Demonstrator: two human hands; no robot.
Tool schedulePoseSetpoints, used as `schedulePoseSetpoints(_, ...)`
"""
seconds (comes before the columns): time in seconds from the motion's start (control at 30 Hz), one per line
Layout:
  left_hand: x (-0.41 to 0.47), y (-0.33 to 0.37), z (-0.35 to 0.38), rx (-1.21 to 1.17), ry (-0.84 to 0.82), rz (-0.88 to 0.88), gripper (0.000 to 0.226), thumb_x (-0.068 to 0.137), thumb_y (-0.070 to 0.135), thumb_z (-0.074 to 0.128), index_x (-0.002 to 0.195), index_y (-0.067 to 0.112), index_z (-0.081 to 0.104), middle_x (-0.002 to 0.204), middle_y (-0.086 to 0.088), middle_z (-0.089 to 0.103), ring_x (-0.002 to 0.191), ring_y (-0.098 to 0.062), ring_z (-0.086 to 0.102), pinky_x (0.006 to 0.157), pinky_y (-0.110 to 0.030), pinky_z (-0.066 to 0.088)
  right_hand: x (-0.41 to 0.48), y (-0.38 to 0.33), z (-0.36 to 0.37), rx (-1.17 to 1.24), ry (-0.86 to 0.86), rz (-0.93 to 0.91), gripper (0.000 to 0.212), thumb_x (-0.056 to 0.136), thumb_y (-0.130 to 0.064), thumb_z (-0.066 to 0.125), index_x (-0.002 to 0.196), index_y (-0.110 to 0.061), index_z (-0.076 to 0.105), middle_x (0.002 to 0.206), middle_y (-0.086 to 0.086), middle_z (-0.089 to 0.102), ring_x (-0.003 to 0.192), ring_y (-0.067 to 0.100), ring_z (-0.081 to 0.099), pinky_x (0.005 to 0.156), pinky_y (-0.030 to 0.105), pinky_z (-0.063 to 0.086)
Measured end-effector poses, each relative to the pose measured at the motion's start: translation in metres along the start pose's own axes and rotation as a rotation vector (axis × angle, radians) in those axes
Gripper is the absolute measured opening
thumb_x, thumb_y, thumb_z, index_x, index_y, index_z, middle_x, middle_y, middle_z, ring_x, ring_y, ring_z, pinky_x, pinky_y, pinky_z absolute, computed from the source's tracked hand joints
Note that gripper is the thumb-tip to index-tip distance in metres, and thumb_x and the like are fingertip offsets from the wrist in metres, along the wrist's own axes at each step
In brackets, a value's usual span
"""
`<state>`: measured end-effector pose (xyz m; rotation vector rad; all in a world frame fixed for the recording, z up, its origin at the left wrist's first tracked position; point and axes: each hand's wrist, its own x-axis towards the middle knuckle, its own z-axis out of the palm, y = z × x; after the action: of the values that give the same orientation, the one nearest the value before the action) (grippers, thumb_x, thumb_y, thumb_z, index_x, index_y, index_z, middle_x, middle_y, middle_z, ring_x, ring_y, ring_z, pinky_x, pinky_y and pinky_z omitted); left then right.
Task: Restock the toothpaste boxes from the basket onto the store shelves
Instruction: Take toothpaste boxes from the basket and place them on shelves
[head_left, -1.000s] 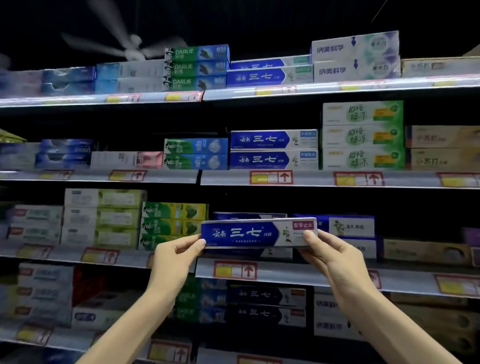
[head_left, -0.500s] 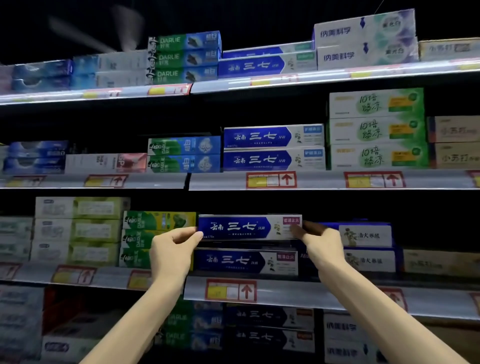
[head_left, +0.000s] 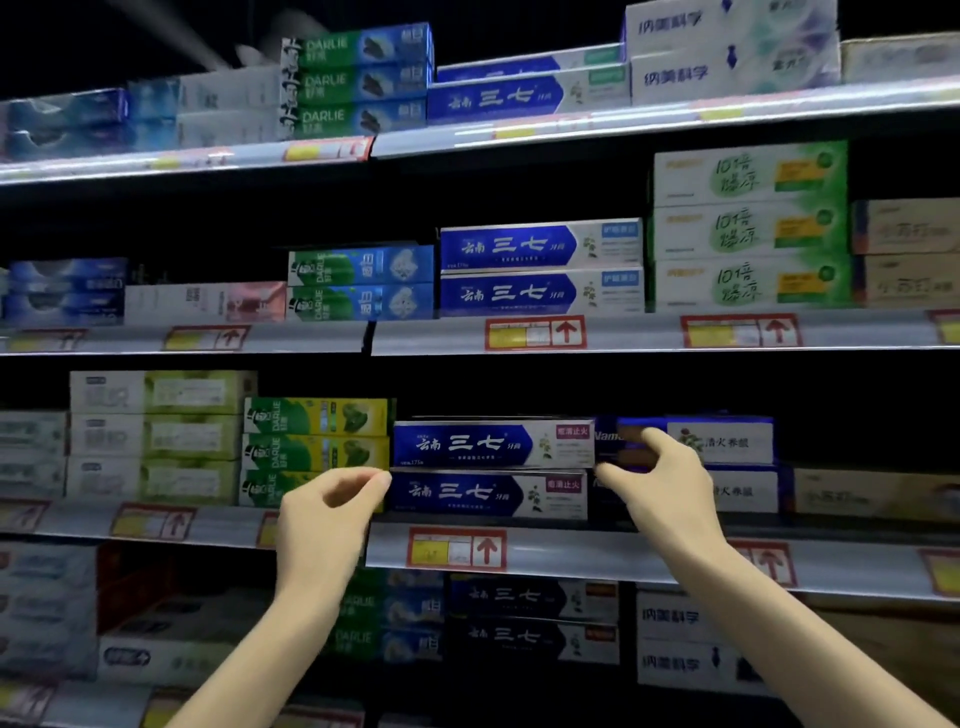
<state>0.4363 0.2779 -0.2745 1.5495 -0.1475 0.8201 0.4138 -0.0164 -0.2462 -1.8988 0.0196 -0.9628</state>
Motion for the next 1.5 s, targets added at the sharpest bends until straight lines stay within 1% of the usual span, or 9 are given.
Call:
schedulePoseSetpoints(0.23, -0.065, 0.026, -0.011, -0.111, -0.185, -0.197, 0.012, 0.097, 0.027, 0.07, 0.095, 0.024, 0.082, 0.086, 0.009, 0.079, 0.086, -0.018, 0.069, 0.071, -0.028, 0.048, -0.068, -0.014, -0.053, -0.015, -0.107, -0.03, 0.037, 0.091, -0.018, 0.076, 0.119, -0.039, 0.064, 0.109, -0.015, 0.066, 0.093, -0.001, 0.058, 0.072, 0.017, 0.042)
schedulePoseSetpoints(0.4, -0.114, 0.038, -0.002, -0.235, -0.29, -0.291, 0.024, 0.102, 0.029, 0.061, 0.097, 0.02, 0.083, 0.094, -0.005, 0.08, 0.08, -0.019, 0.068, 0.075, -0.034, 0.048, -0.118, -0.008, -0.083, -0.016, -0.195, -0.01, 0.037, 0.092, -0.022, 0.076, 0.123, -0.039, 0.065, 0.109, -0.016, 0.065, 0.095, 0.003, 0.064, 0.068, 0.017, 0.045)
schedulePoseSetpoints(0.63, -0.197, 0.019, 0.009, -0.184, -0.494, -0.284, 0.023, 0.105, 0.029, 0.059, 0.104, 0.024, 0.082, 0.097, -0.005, 0.08, 0.083, -0.018, 0.071, 0.075, -0.033, 0.051, -0.188, 0.042, -0.114, -0.118, -0.251, 0.053, 0.033, 0.091, -0.021, 0.076, 0.119, -0.036, 0.069, 0.106, -0.014, 0.067, 0.066, -0.003, 0.062, 0.06, 0.011, 0.049)
schedulePoseSetpoints(0.77, -0.244, -0.012, 0.015, -0.125, -0.578, -0.324, 0.022, 0.105, 0.029, 0.058, 0.108, 0.025, 0.079, 0.097, -0.004, 0.079, 0.084, -0.017, 0.071, 0.074, -0.03, 0.052, -0.229, 0.084, -0.122, -0.182, -0.309, 0.103, 0.032, 0.091, -0.021, 0.076, 0.117, -0.038, 0.069, 0.099, -0.017, 0.067, 0.073, -0.002, 0.065, 0.063, 0.01, 0.049)
schedulePoseSetpoints(0.87, -0.279, -0.044, 0.017, -0.11, -0.633, -0.379, 0.022, 0.105, 0.025, 0.058, 0.107, 0.023, 0.079, 0.094, -0.004, 0.079, 0.08, -0.015, 0.069, 0.075, -0.03, 0.05, -0.258, 0.118, -0.127, -0.221, -0.352, 0.155, 0.03, 0.089, -0.022, 0.077, 0.114, -0.037, 0.07, 0.1, -0.014, 0.068, 0.073, 0.005, 0.066, 0.074, 0.023, 0.052)
schedulePoseSetpoints(1.07, -0.346, -0.097, 0.024, -0.023, -0.79, -0.46, 0.02, 0.104, 0.023, 0.059, 0.107, 0.021, 0.079, 0.096, -0.007, 0.079, 0.078, -0.012, 0.067, 0.076, -0.031, 0.047, -0.311, 0.175, -0.14, -0.318, -0.475, 0.249, 0.03, 0.086, -0.02, 0.078, 0.114, -0.029, 0.074, 0.101, -0.009, 0.068, 0.074, 0.009, 0.065, 0.08, 0.026, 0.053)
schedulePoseSetpoints(1.3, -0.423, -0.139, 0.042, 0.116, -1.095, -0.384, 0.015, 0.102, 0.018, 0.063, 0.102, 0.02, 0.078, 0.087, -0.004, 0.078, 0.072, -0.011, 0.067, 0.067, -0.023, 0.052, -0.364, 0.232, -0.167, -0.504, -0.835, 0.247, 0.033, 0.088, -0.025, 0.078, 0.12, -0.028, 0.072, 0.095, -0.014, 0.063, 0.079, 0.003, 0.06, 0.076, 0.025, 0.045)
schedulePoseSetpoints(1.37, -0.452, -0.151, 0.046, 0.164, -1.23, -0.345, 0.015, 0.098, 0.035, 0.066, 0.103, 0.027, 0.077, 0.093, 0.002, 0.078, 0.078, -0.01, 0.07, 0.073, -0.029, 0.058, -0.38, 0.25, -0.173, -0.602, -0.96, 0.222, 0.033, 0.091, -0.029, 0.074, 0.124, -0.027, 0.069, 0.101, -0.011, 0.066, 0.084, 0.005, 0.058, 0.078, 0.028, 0.045)
schedulePoseSetpoints(1.5, -0.506, -0.163, 0.046, 0.527, -1.57, -0.097, 0.062, 0.086, 0.074, 0.06, 0.139, 0.044, 0.055, 0.135, 0.018, 0.057, 0.117, -0.009, 0.06, 0.101, -0.034, 0.048, -0.415, 0.278, -0.187, -0.967, -1.155, 0.138, 0.034, 0.096, -0.023, 0.059, 0.13, -0.025, 0.06, 0.118, 0.002, 0.061, 0.113, 0.027, 0.06, 0.087, 0.04, 0.052)
